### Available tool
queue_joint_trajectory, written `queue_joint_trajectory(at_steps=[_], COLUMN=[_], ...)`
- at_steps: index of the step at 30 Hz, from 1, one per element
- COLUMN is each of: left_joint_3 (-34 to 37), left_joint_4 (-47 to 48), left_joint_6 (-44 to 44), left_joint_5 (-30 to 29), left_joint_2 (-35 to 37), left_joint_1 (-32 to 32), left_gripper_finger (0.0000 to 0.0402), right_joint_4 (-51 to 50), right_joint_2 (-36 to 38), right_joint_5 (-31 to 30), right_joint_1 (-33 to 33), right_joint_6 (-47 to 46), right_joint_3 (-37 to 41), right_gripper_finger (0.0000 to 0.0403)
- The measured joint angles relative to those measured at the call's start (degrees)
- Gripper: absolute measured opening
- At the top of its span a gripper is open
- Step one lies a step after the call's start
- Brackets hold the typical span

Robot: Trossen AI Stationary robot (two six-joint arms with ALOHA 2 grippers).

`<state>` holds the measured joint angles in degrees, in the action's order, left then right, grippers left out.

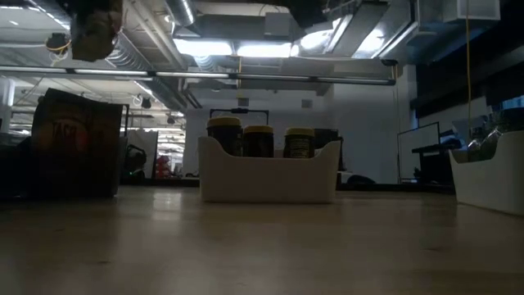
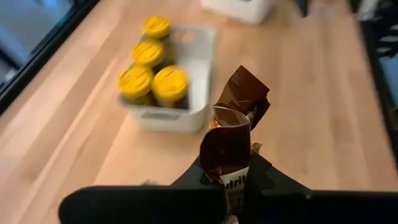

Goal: Sort spices by type
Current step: Put the orange seasoning pack into the black bin

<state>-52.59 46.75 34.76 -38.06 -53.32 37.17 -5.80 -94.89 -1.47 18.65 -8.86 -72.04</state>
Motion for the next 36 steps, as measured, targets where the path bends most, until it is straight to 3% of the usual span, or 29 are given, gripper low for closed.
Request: queue_joint_trajectory(at_steps=[7, 11, 16, 21, 28, 36], left_joint_3=[-10.93, -11.52, -8.15, -5.51, 2.33, 10.77], left_joint_4=[28.09, 36.41, 37.06, 38.22, 34.02, 31.53], left_joint_6=[20.46, 29.05, 34.92, 36.33, 38.54, 49.34], left_joint_5=[0.19, 1.61, 3.37, 10.19, 9.35, 2.94], left_joint_2=[-6.12, -8.73, -10.79, -11.61, -11.56, -11.63], left_joint_1=[0.0, 0.0, -0.02, 0.01, -0.02, -0.02], left_gripper_finger=[0.0002, 0.0002, 0.0004, 0.0005, 0.0006, 0.0007], right_joint_4=[-0.26, -0.27, -0.33, -0.52, -2.04, -2.06], right_joint_2=[0.0, 0.0, 0.0, 0.0, 0.0, 0.0], right_joint_5=[-2.46, -2.62, -5.67, -8.12, -12.03, -14.72], right_joint_1=[1.6, 2.53, 4.47, 6.29, 6.97, 6.84], right_joint_6=[-0.06, -0.18, -0.21, -0.22, -1.24, -1.4], right_joint_3=[0.51, 0.51, 0.51, 0.51, 0.51, 0.51], right_gripper_finger=[0.0222, 0.0222, 0.0222, 0.0222, 0.0222, 0.0222])
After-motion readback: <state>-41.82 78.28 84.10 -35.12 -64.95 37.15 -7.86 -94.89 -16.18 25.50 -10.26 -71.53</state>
